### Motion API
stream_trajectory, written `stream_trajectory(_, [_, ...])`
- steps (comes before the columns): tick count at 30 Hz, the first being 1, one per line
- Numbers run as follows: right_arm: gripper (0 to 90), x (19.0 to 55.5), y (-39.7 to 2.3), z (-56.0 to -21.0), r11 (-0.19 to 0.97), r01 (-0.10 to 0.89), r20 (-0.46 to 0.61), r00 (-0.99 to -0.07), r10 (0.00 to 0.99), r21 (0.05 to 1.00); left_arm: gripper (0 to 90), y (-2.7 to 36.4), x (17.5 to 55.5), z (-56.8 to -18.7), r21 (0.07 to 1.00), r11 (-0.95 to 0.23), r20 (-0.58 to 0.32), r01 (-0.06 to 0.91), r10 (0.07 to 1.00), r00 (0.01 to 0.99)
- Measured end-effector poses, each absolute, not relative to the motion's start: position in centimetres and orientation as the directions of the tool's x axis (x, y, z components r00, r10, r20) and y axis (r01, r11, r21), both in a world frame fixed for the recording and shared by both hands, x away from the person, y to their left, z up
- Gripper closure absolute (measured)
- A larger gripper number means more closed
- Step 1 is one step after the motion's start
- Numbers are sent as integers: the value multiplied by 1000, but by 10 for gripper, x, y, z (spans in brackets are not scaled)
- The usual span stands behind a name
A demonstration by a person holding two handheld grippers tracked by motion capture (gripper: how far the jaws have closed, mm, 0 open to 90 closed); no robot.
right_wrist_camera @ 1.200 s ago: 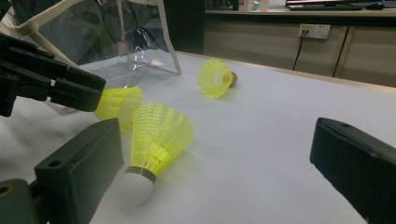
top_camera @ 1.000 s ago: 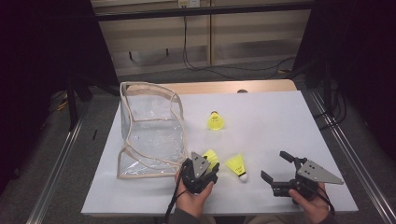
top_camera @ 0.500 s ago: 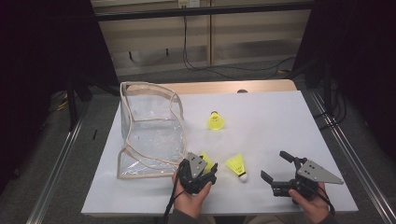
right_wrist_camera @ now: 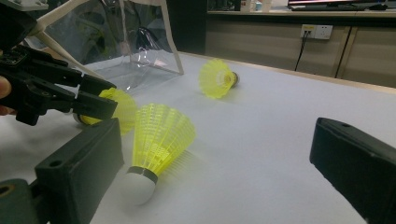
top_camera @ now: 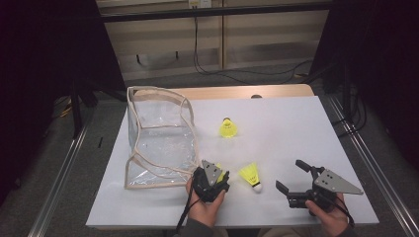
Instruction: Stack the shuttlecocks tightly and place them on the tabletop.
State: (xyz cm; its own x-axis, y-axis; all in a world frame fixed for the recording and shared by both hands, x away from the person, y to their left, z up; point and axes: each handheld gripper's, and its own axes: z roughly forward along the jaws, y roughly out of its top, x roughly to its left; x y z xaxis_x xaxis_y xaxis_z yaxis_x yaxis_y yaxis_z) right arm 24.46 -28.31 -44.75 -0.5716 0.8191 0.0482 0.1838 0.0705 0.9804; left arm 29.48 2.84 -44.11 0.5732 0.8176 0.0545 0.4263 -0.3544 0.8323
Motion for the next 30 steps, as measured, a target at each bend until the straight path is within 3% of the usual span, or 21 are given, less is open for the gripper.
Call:
stream_trajectory(7, [21, 244, -283, -447, 69, 181, 48, -573, 818, 981, 743, 34, 293, -436, 829, -363, 49, 425, 805, 591])
stream_trajectory(12, [21, 244, -283, -447, 66, 183, 51, -571, 819, 981, 849, 37, 295, -431, 837, -342, 23, 428, 802, 597])
stream_trajectory(30, [21, 244, -284, -447, 65, 181, 51, -572, 819, 981, 860, 25, 305, -388, 880, -244, -71, 408, 781, 620])
